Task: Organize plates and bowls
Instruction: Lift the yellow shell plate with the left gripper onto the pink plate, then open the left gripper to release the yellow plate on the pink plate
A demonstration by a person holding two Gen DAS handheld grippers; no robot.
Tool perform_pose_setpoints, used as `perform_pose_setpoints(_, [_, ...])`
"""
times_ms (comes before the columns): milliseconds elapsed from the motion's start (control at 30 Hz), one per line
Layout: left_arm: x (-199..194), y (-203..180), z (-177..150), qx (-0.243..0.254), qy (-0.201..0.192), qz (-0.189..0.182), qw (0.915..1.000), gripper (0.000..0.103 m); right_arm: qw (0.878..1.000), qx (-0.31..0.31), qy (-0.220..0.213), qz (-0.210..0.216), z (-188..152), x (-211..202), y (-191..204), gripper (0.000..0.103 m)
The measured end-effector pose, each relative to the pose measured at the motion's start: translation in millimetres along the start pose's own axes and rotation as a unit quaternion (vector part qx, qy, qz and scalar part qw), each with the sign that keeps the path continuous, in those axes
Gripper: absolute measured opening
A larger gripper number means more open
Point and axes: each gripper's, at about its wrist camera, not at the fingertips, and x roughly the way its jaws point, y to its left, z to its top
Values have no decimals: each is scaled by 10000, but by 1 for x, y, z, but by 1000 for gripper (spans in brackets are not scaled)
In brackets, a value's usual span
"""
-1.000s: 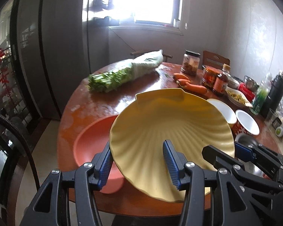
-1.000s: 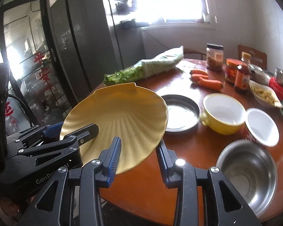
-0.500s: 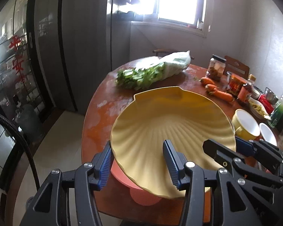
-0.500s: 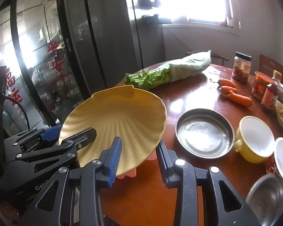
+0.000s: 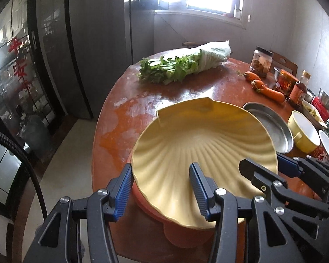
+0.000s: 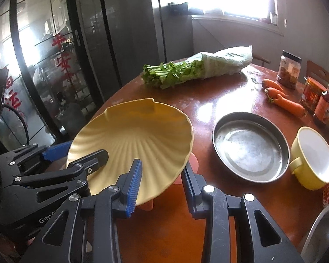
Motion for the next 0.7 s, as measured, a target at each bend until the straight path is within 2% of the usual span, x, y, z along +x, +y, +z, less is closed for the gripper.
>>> perform_pose_setpoints(233, [6, 3, -4, -144, 20, 75, 9999, 51, 9999, -75, 144, -28, -2, 10, 0, 38])
perform_pose_setpoints(700, [6, 1, -3, -81, -16, 266, 9996, 53, 9998, -146, 66, -152, -1, 10, 1, 39])
